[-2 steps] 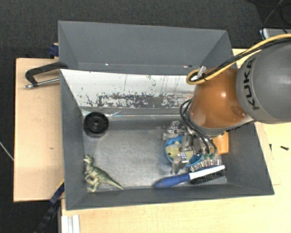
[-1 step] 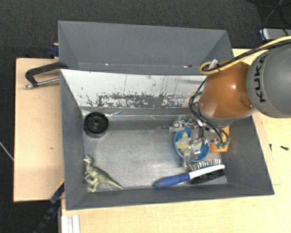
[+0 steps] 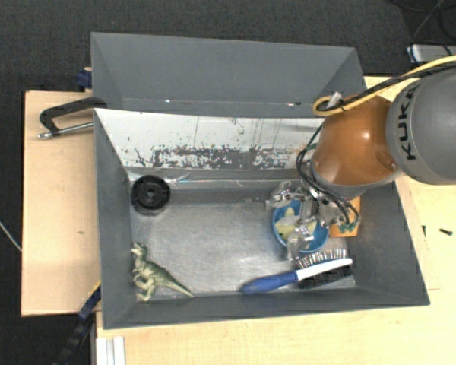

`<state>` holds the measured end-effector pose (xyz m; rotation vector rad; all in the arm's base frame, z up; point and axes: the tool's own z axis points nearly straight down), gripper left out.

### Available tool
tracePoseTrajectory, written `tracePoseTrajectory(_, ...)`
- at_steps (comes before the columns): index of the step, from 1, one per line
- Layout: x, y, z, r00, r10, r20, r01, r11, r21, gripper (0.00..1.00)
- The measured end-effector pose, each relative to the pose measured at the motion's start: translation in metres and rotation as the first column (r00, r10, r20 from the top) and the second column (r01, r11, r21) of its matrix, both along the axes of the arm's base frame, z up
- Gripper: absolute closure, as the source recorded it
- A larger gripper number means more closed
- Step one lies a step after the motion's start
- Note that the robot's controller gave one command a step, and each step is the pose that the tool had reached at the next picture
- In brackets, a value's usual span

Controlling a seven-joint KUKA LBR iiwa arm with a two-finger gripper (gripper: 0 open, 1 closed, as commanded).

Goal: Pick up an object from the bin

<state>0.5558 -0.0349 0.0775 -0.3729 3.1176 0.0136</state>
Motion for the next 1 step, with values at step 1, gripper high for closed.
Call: tracePoseTrajectory(1, 0.0047, 0.0366, 0.1403, 0.999, 0.044, 0.015, -0.043, 0.999, -0.007, 1.00)
